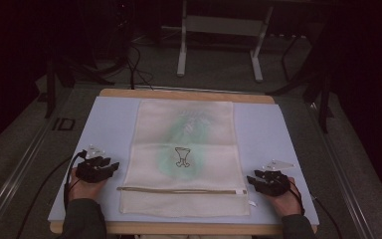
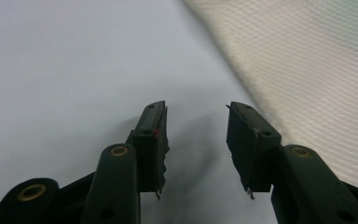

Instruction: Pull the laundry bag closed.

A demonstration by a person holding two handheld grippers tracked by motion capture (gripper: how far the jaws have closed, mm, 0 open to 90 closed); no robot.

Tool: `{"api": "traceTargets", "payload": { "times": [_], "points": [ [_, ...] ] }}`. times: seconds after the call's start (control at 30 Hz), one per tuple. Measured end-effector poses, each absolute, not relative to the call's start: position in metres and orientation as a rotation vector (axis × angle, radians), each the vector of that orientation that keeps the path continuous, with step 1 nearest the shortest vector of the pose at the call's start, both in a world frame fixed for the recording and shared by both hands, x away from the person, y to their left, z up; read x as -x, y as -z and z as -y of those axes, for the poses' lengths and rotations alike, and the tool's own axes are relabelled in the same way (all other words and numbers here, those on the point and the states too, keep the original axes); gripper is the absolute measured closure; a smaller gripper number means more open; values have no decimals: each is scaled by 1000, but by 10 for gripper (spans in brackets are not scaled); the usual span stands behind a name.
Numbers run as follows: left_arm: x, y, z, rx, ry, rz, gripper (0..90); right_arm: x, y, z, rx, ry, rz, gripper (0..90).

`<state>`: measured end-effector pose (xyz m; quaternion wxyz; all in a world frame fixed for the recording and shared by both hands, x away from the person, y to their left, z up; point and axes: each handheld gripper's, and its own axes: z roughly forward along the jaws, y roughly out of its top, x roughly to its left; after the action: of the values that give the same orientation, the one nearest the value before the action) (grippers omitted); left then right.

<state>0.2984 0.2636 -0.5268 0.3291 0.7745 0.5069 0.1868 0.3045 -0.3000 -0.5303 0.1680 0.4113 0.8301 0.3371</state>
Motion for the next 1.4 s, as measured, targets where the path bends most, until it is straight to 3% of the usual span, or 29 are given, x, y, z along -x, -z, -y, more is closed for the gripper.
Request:
{"api": "traceTargets", "payload": {
  "times": [0.83, 1.4],
  "points": [
    [-295, 523, -256, -2068, -389, -1216, 622, -301, 518, 289, -1108, -1003, -2411, 604],
    [-293, 521, -255, -2085, -396, -1162, 620, -306, 511, 248, -972, -1019, -2501, 594]
  ]
}}
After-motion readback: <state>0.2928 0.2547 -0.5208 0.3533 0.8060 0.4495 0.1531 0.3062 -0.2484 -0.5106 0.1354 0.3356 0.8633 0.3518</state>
